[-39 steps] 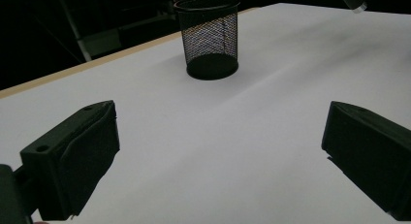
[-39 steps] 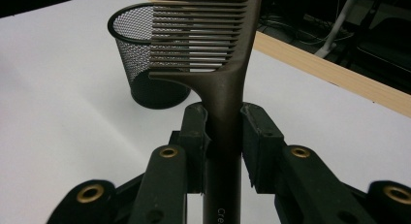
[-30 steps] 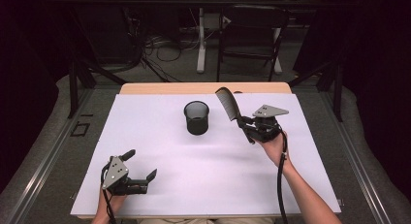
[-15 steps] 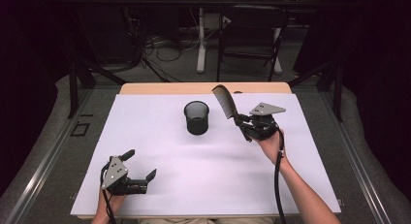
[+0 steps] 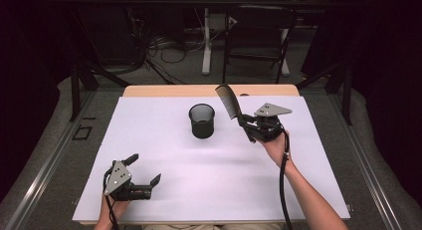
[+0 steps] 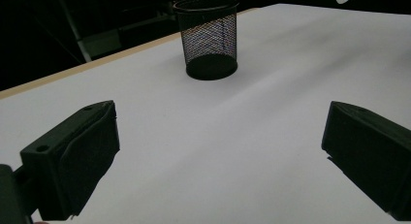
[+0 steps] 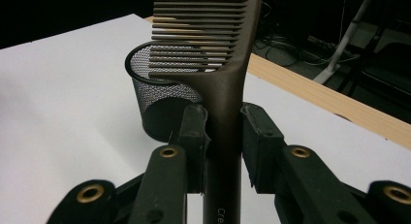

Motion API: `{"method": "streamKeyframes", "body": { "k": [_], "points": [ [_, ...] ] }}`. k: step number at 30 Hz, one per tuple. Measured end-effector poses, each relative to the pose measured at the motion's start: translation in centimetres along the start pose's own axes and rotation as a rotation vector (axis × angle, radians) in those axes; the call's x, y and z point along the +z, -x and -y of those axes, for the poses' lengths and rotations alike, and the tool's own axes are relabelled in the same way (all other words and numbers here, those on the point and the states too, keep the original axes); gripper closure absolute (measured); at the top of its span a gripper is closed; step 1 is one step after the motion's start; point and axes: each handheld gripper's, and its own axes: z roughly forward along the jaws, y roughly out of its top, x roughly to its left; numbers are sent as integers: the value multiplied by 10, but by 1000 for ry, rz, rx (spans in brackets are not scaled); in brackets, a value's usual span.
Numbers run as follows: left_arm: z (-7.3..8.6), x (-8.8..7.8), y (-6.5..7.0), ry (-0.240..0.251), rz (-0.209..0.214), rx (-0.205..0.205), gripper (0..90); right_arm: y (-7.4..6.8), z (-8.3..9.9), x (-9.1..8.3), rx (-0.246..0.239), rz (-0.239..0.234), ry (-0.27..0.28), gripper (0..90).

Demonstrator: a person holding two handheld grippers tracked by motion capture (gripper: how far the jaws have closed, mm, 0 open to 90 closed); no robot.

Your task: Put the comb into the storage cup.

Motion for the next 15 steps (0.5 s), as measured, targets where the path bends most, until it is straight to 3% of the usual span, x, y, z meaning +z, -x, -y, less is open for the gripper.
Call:
{"method": "streamKeyframes", "body": {
  "k": [15],
  "points": [
    [0, 1, 0, -2, 6, 1, 1, 3, -6, 3, -2, 3, 11, 727]
  ]
}}
